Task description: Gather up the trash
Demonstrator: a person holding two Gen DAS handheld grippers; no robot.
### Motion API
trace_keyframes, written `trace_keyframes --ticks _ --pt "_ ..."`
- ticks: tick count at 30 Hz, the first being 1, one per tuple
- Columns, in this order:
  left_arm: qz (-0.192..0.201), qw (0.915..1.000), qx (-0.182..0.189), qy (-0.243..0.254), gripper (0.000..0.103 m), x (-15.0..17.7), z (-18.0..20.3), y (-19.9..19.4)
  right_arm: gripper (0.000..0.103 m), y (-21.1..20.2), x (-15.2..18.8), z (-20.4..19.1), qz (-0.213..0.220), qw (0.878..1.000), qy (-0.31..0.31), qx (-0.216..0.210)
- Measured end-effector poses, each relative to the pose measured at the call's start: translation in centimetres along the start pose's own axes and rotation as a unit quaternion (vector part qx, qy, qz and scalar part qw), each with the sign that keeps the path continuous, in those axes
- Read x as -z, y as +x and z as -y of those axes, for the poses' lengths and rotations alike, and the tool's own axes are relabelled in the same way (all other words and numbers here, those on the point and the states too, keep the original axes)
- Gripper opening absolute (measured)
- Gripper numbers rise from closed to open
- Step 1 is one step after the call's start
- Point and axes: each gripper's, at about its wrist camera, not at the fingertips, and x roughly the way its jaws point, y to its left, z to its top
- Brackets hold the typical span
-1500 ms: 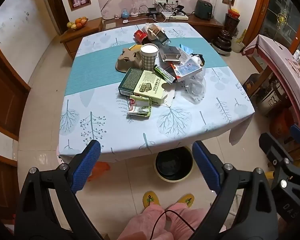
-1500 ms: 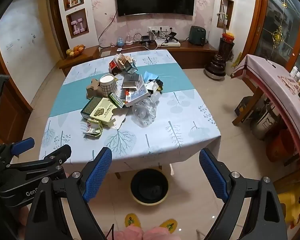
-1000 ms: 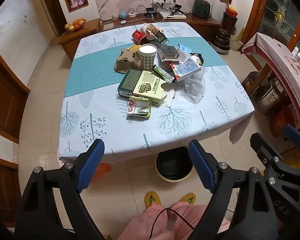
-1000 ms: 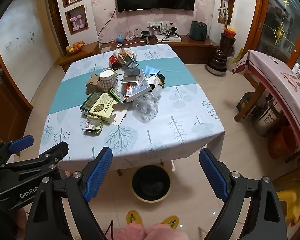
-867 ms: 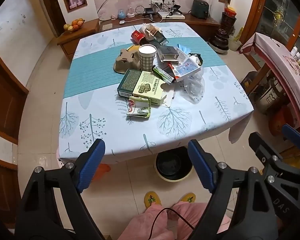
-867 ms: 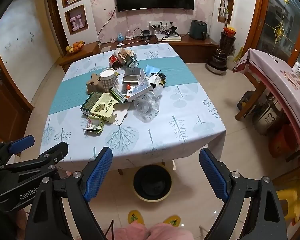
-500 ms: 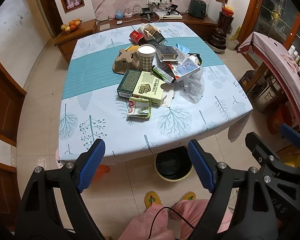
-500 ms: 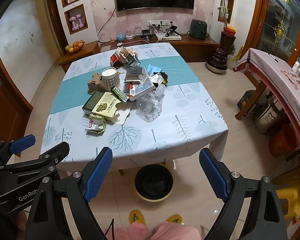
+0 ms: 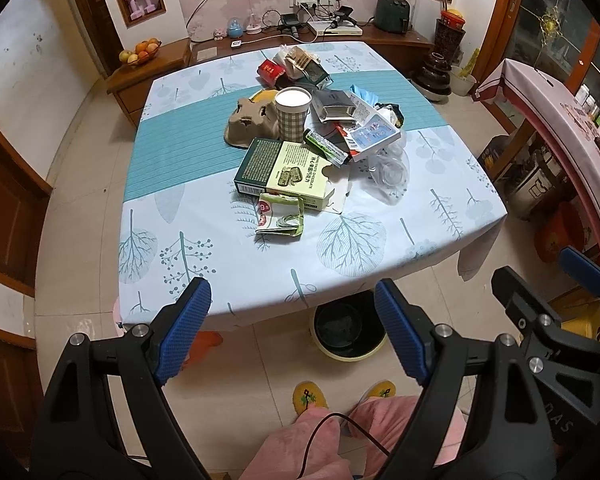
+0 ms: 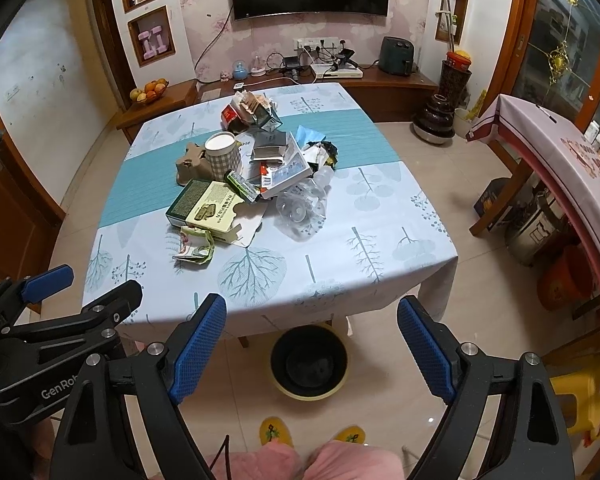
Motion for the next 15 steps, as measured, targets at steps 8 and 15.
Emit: trace_keyframes --ticks 8,15 --pt "0.003 1.0 -0.002 0.001 0.082 0.2 -0.4 -0.1 0.086 -0.2 0.2 -0.2 -0.004 1.0 0.003 -0.008" --pt "0.001 1.0 0.004 0.001 0.082 -0.3 -1.0 0.1 0.086 -0.9 0.3 0.1 -0.005 1.0 0.008 -0.009"
